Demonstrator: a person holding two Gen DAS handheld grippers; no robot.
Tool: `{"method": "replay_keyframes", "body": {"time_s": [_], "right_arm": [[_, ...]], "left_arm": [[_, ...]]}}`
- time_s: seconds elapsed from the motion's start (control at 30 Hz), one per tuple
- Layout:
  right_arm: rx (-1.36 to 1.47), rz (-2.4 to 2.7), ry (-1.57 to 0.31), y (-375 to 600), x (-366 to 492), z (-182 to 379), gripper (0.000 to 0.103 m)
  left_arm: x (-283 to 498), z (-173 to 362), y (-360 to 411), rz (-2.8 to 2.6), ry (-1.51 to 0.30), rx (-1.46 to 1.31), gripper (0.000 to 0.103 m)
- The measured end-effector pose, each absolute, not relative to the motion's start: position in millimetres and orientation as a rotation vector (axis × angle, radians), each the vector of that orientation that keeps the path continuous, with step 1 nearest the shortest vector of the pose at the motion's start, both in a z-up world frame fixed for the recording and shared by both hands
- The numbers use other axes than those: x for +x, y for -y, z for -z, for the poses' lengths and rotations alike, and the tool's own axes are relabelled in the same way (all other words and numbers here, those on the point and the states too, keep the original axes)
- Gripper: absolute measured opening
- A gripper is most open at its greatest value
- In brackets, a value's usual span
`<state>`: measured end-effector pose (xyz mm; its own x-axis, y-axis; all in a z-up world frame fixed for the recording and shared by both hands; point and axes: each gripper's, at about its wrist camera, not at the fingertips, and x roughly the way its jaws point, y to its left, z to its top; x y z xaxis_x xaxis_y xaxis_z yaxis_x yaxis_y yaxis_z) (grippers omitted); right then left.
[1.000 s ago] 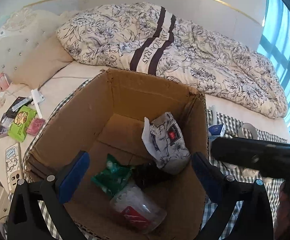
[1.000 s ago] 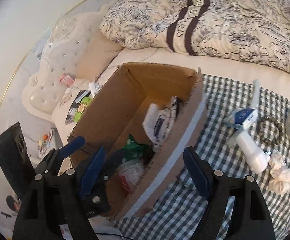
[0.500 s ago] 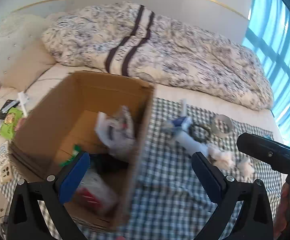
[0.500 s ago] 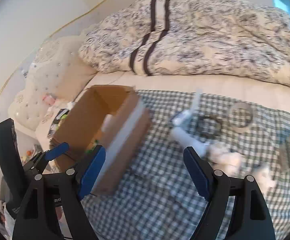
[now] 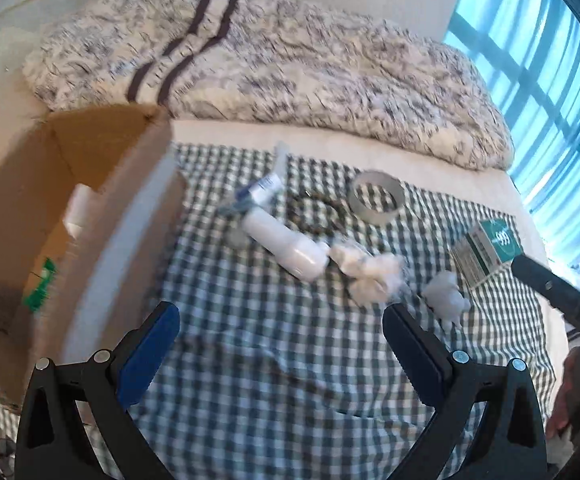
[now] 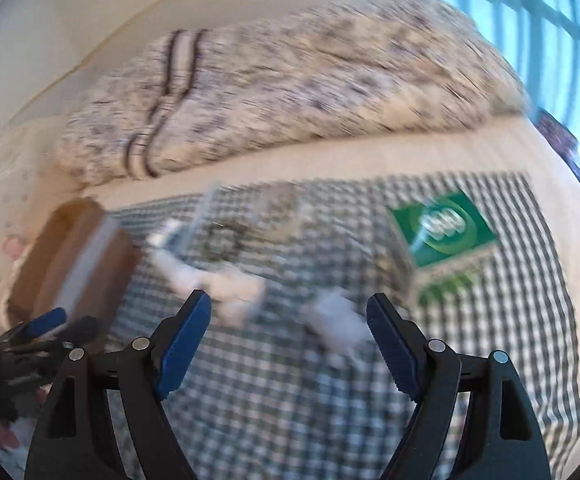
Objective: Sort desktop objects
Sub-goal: 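Move both tools back over the remaining items on the cloth, then grasp the white lace cloth with the left tool while the right tool grasps the white plush toy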
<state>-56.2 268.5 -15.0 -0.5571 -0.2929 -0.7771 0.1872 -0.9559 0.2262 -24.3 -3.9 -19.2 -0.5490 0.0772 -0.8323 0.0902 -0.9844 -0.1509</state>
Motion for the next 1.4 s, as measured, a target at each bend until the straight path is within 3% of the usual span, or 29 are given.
{"method": "replay_keyframes", "body": {"time_s": [0.4,0.57,1.07,1.4], "right_arm": [[1.376,2.524,0.031,-287.8,-62.5,64.7,0.080],[1.352,2.500,-0.060,-280.7,-66.1,74.6,0.079],[1.341,2.488,-0.260,-252.4,-85.2,109.1,0.072],[1.380,2.467,-0.280,-246.3,-94.1,124.1,0.060]], "left_arm": [[-53.8,73.8,-38.7,2.668,-0.314,1.649,0.103],[-67.6,99.7,-55.4,2.570,-0.233,1.741,0.103],[-114.0,114.4,-86.8,2.715,-0.326,1.708,0.103],[-135.2,139.8,-90.3,2.671,-0.273,1.733,0.103]]}}
